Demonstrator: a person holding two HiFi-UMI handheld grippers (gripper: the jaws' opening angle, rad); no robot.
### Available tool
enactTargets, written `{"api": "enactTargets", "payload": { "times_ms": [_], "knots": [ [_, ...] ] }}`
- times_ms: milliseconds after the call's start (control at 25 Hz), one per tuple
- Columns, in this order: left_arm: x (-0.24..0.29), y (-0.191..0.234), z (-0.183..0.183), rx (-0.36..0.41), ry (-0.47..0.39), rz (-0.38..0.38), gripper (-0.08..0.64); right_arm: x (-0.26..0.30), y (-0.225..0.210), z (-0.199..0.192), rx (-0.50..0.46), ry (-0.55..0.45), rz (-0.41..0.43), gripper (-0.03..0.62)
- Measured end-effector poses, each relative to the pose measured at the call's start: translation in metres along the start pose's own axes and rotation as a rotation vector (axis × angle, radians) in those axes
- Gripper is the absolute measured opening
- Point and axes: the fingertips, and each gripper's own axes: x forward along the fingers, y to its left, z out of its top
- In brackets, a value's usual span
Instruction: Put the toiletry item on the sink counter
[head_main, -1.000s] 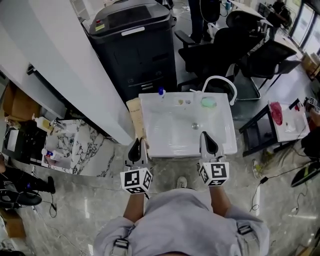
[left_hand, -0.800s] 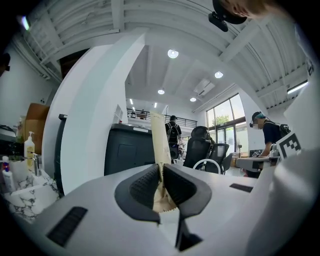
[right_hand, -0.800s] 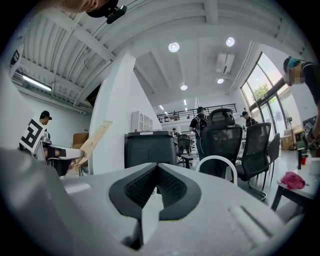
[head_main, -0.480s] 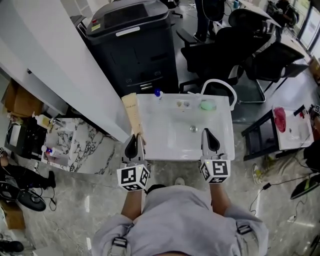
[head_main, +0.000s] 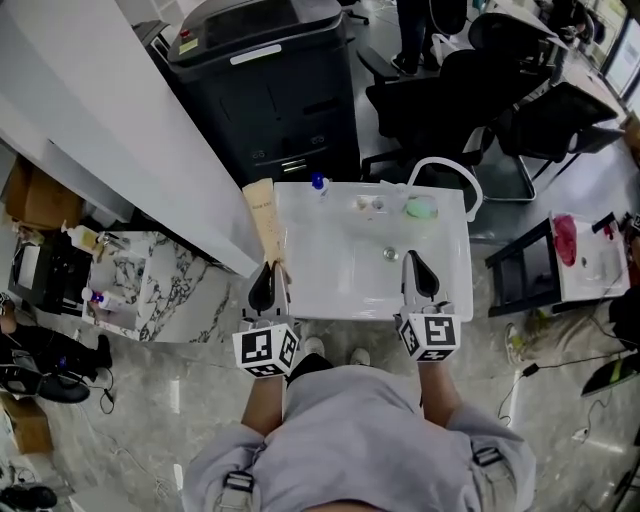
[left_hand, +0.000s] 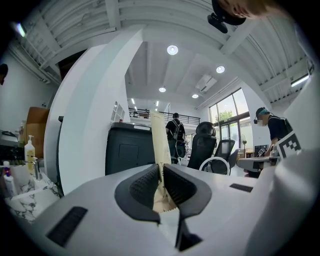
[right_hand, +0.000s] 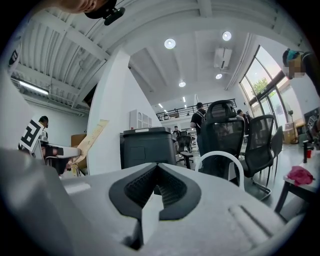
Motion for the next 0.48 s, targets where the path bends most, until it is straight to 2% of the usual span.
{"api": "enactTargets", "payload": {
  "times_ms": [240, 480],
  "knots": [
    [0.019, 0.025, -0.009, -0.005, 0.038, -0.038, 0.034, 0.032, 0.019, -0.002, 0.005, 0.006, -0.027, 0.005],
    [0.051, 0.048, -0.001, 0.0, 0.037, -0.116, 0.034, 0.064, 0.04, 0.003, 0.002, -0.008, -0.067, 0.005]
  ]
}}
